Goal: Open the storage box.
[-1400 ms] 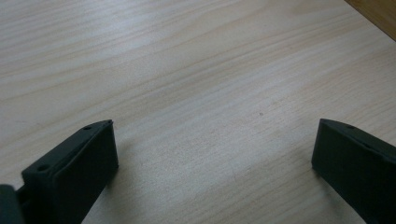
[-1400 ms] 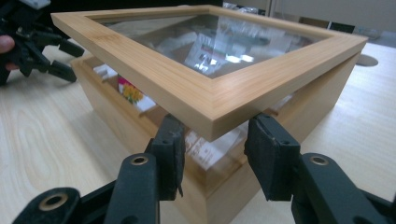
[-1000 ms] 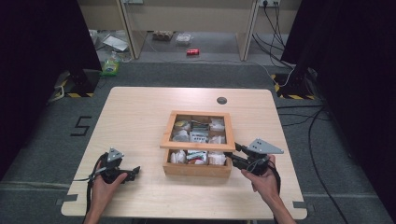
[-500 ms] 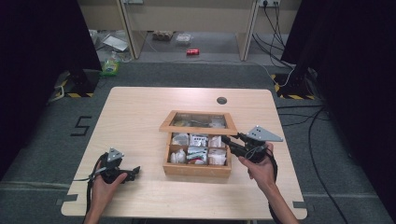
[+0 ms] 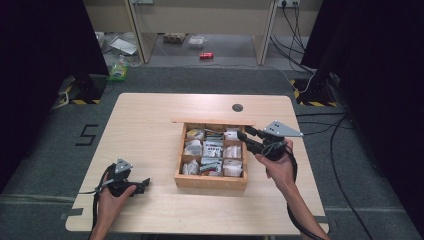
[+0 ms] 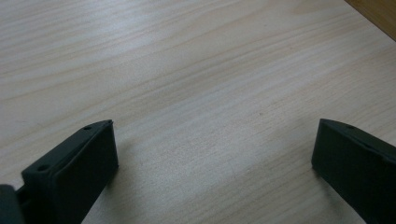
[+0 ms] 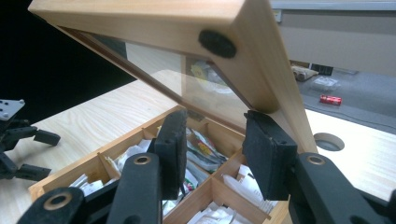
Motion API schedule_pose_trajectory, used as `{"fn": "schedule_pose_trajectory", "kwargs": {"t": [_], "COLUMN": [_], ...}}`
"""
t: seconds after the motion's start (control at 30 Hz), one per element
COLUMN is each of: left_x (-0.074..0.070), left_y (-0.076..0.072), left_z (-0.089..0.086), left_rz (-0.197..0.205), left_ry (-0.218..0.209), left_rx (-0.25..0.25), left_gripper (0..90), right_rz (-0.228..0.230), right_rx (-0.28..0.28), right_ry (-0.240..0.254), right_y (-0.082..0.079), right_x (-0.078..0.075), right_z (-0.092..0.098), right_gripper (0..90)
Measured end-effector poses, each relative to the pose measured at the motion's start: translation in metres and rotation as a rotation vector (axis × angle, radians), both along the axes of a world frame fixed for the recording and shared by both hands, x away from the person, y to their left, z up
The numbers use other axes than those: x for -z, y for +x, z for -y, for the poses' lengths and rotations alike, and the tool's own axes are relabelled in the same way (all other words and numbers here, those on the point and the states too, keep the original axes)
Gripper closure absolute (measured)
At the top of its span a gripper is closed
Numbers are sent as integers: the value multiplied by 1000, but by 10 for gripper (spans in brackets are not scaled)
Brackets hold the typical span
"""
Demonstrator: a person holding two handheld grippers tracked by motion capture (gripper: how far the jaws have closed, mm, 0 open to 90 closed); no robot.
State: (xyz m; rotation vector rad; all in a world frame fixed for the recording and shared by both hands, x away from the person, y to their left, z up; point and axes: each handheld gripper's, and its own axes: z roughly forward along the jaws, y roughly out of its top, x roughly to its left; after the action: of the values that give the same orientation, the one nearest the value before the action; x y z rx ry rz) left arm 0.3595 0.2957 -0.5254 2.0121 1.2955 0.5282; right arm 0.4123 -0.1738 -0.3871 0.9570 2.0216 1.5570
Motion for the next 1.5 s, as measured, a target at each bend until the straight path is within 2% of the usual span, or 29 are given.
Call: {"fn": "schedule_pose_trajectory", "kwargs": {"t": [0.43,0.73,0.87,1.23,1.5], "left_x": [0,0,0,0,0], "left_y": [0,0,0,0,0], "left_z": [0,0,0,0,0], "left_rz": [0,1,-1,1,1], "left_ry": [0,-1,-1,-1,0], "left_rx": [0,-1,0,-1,-2], "left_gripper": [0,0,0,0,0], "right_rz": [-41,-38,-42,-61,-55], "right_rx": [11,22,28,61,92], "right_ry": [-14,7,0,14,15], "right_y": [12,23,28,45,59], "right_x": [-4,-6,-7,-6,-9], "right_z": [-4,-5,-5,-10,-13], "right_gripper": [588,586,586,576,564]}}
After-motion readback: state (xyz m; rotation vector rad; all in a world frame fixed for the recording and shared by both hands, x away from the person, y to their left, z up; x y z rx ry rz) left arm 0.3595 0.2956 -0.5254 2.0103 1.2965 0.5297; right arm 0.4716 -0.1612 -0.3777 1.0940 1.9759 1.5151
